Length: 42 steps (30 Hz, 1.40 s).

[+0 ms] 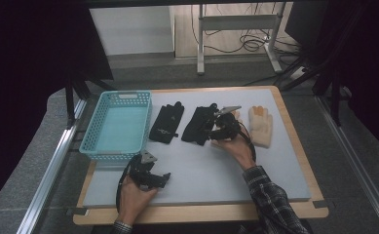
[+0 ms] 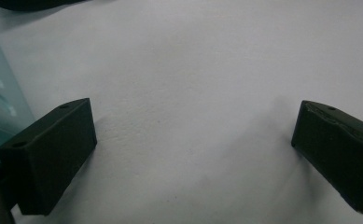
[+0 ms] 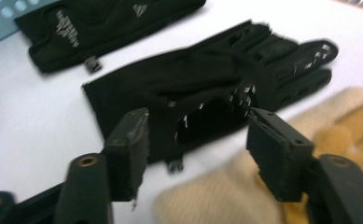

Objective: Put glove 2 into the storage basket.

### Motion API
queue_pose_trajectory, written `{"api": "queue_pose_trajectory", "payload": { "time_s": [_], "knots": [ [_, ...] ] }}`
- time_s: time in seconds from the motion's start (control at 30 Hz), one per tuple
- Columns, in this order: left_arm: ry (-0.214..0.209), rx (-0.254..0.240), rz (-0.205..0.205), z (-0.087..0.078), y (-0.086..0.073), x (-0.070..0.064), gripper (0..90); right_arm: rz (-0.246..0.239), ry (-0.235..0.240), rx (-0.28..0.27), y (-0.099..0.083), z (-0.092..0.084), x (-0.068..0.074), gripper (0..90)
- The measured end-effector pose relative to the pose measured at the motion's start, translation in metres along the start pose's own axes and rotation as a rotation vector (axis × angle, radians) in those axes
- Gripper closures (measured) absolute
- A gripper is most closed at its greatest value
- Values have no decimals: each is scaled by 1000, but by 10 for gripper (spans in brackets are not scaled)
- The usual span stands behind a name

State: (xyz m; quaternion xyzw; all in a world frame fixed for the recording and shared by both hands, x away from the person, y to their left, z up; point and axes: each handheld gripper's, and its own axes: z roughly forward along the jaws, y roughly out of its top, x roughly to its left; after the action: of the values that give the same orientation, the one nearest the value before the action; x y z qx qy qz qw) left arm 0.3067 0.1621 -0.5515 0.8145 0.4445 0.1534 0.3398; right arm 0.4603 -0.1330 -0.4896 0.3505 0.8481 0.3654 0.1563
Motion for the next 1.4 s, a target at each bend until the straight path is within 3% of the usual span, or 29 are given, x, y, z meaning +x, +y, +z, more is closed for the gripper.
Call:
{"api": "queue_pose_trajectory", "payload": {
  "time_s": [0.1, 0.23, 0.5, 0.57, 0.7, 0.8, 0.87, 0.9, 0.93, 1.07, 1.23, 1.27, 1.4],
  "knots": [
    [-2, 3, 3, 0, 0, 0, 1, 1, -11, 5, 10, 12, -4, 478],
    [-1, 3, 3, 0, 0, 0, 0, 2, -29, 25, 16, 24, -8, 511],
    [-1, 4, 4, 0, 0, 0, 0, 35, -68, 38, 27, 43, -17, 440],
    [-2, 4, 4, 0, 0, 0, 0, 45, -79, 52, 31, 53, -16, 395],
    [-2, 3, 2, 0, 0, 0, 1, 37, -104, 94, 32, 66, -14, 407],
    [-2, 3, 2, 0, 0, 0, 1, 42, -106, 128, 32, 72, -13, 455],
    [-2, 3, 3, 0, 0, 0, 1, 81, -91, 134, 32, 75, -15, 522],
    [-2, 2, 3, 0, 0, 0, 1, 115, -79, 137, 33, 76, -16, 560],
    [-1, 2, 3, 0, 0, 0, 1, 135, -70, 140, 33, 76, -18, 675],
    [-2, 3, 3, 0, 0, 0, 1, 145, -40, 152, 34, 76, -17, 824],
    [-2, 3, 3, 0, 0, 0, 1, 121, -39, 149, 34, 73, -16, 837],
    [-2, 3, 3, 0, 0, 0, 1, 92, -41, 148, 36, 69, -14, 838],
    [-3, 3, 1, 0, 0, 0, 1, 77, -31, 126, 39, 59, -10, 839]
  ]
}}
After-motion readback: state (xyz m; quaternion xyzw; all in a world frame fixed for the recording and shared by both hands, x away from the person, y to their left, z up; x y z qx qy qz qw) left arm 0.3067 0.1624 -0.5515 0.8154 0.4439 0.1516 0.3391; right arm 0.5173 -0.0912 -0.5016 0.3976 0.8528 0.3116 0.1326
